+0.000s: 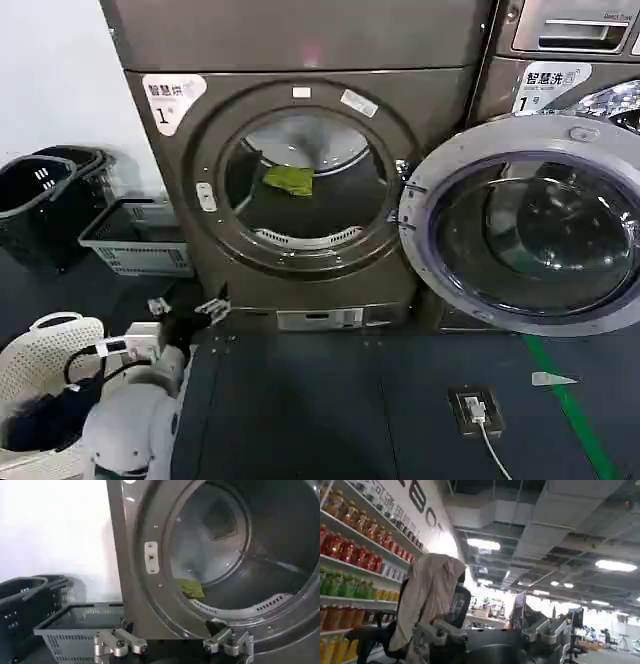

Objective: Grasp the clothes from the dryer.

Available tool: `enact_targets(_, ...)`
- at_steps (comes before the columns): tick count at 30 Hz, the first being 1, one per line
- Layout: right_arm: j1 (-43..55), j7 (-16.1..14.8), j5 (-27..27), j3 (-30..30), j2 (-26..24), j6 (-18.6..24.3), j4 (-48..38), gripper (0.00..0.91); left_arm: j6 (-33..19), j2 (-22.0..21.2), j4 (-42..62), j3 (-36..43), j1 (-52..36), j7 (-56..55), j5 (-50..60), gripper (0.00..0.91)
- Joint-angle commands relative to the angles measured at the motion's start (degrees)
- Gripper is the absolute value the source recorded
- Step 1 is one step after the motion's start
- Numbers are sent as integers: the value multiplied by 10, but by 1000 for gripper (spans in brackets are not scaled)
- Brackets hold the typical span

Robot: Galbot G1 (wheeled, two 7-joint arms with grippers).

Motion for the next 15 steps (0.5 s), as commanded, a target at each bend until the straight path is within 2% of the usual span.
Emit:
enact_targets(1,1,5,-1,-3,-1,-1,2,907,28,-1,1,1,-1,1,2,907)
enact_targets(4,2,22,12,-20,-1,48,-15,907,28,-1,1,1,-1,1,5,907)
enact_targets(6,4,19,15,-21,-1,37,-15,907,28,0,0,1,-1,2,8,907)
enact_targets(9,8,14,19,-24,-1,56,-20,907,28,4,4,3,-5,6,23,907)
enact_targets(15,7,20,28,-26,-1,43,-17,907,28,5,1,7,-5,10,27,907)
